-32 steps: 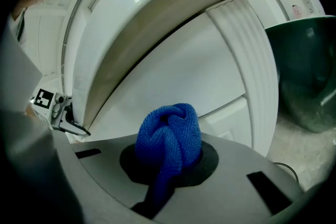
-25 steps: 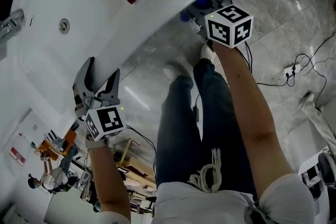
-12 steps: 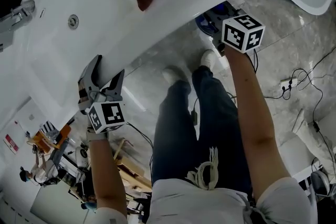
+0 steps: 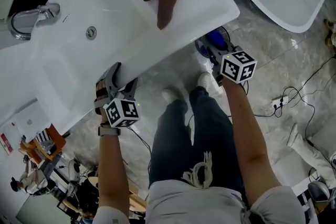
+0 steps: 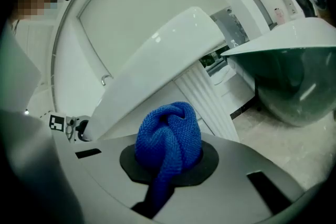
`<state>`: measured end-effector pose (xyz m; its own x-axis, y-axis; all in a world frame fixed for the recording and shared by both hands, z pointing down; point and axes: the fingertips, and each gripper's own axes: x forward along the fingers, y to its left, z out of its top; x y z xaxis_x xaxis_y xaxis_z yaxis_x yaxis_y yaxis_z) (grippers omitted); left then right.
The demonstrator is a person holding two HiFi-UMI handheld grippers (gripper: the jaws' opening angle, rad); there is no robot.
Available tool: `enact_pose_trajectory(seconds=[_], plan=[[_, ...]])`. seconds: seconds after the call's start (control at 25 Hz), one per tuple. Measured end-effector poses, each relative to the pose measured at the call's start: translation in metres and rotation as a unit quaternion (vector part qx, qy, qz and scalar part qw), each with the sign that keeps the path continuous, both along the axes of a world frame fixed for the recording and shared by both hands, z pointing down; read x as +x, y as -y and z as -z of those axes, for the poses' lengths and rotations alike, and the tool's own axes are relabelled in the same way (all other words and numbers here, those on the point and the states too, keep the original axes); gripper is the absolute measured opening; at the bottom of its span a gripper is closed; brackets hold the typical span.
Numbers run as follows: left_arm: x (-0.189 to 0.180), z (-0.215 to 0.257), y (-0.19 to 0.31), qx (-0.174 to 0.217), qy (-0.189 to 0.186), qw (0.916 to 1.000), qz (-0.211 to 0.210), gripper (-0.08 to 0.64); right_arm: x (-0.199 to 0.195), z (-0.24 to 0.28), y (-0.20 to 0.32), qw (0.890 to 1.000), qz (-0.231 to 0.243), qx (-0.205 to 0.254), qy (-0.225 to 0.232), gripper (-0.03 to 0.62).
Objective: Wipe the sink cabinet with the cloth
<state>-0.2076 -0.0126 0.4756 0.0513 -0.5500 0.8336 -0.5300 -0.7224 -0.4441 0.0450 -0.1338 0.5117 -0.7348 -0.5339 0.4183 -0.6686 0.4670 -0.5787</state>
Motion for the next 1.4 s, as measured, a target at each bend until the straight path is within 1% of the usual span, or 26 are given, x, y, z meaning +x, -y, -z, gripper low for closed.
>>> enact_pose_trajectory(seconds=[0.12,0.2,0.28,0.36,0.4,0.48,0.52,0.56,0.6,0.64,0.68,0.76,0.8,0.92,0.96,1.0,1.04,1.12,1.16,1.28,1.32,1.4], plan=[[0.000,0.000,-0.004,-0.007,-0.010,0.9999,-0.005,0.313,-0.005,0.022,-0.019,1.000,0.004,0.001,-0.001,0.034],[0.001,0.006,-0.008,-0.011,-0.021,0.9997,-0.006,0.313,-0.013,0.036,-0.034,1.000,0.017,0.003,-0.004,0.034],[0.006,0.021,-0.009,0.002,-0.040,0.9992,-0.003,0.311,-0.020,0.052,-0.044,0.999,0.030,0.008,-0.008,0.034],[0.011,0.044,-0.008,0.028,-0.069,0.9972,0.011,0.310,-0.026,0.071,-0.053,0.999,0.040,0.016,-0.008,0.034],[0.013,0.058,-0.008,0.040,-0.089,0.9950,0.021,0.308,-0.028,0.081,-0.057,0.999,0.044,0.021,-0.007,0.034],[0.020,0.086,-0.011,0.054,-0.147,0.9869,0.041,0.307,-0.034,0.105,-0.065,0.998,0.048,0.031,-0.002,0.034],[0.024,0.101,-0.015,0.053,-0.181,0.9808,0.048,0.292,-0.037,0.117,-0.070,0.998,0.051,0.036,0.001,0.034],[0.027,0.115,-0.019,0.052,-0.214,0.9741,0.053,0.232,-0.041,0.130,-0.075,0.998,0.054,0.041,0.004,0.034],[0.029,0.129,-0.023,0.053,-0.241,0.9674,0.058,0.141,-0.046,0.142,-0.080,0.997,0.058,0.047,0.005,0.034],[0.030,0.142,-0.026,0.056,-0.263,0.9611,0.063,0.091,-0.050,0.154,-0.085,0.997,0.063,0.053,0.006,0.034],[0.030,0.154,-0.028,0.061,-0.282,0.9551,0.068,0.067,-0.054,0.167,-0.088,0.996,0.068,0.060,0.006,0.035],[0.035,0.182,-0.030,0.073,-0.324,0.9403,0.074,0.036,-0.062,0.194,-0.092,0.994,0.079,0.078,0.008,0.034],[0.038,0.197,-0.031,0.080,-0.350,0.9301,0.079,0.029,-0.066,0.208,-0.093,0.992,0.086,0.088,0.009,0.034],[0.046,0.241,-0.037,0.094,-0.434,0.8908,0.097,0.023,-0.083,0.248,-0.103,0.987,0.107,0.118,0.010,0.034],[0.047,0.253,-0.040,0.099,-0.455,0.8792,0.104,0.021,-0.089,0.261,-0.109,0.986,0.112,0.126,0.012,0.034],[0.047,0.265,-0.043,0.105,-0.470,0.8699,0.109,0.020,-0.096,0.273,-0.114,0.984,0.117,0.135,0.015,0.034],[0.047,0.276,-0.047,0.112,-0.481,0.8623,0.111,0.020,-0.102,0.286,-0.119,0.982,0.122,0.143,0.019,0.034],[0.049,0.297,-0.051,0.129,-0.496,0.8516,0.111,0.020,-0.113,0.311,-0.126,0.978,0.133,0.161,0.027,0.034],[0.049,0.306,-0.051,0.137,-0.499,0.8490,0.109,0.020,-0.118,0.324,-0.127,0.976,0.136,0.170,0.031,0.034],[0.043,0.329,-0.044,0.157,-0.497,0.8459,0.112,0.020,-0.131,0.354,-0.126,0.971,0.144,0.188,0.045,0.034],[0.039,0.336,-0.042,0.163,-0.500,0.8425,0.119,0.020,-0.134,0.363,-0.126,0.969,0.148,0.193,0.049,0.034],[0.029,0.352,-0.038,0.174,-0.509,0.8331,0.127,0.020,-0.142,0.381,-0.126,0.965,0.155,0.206,0.053,0.034]])
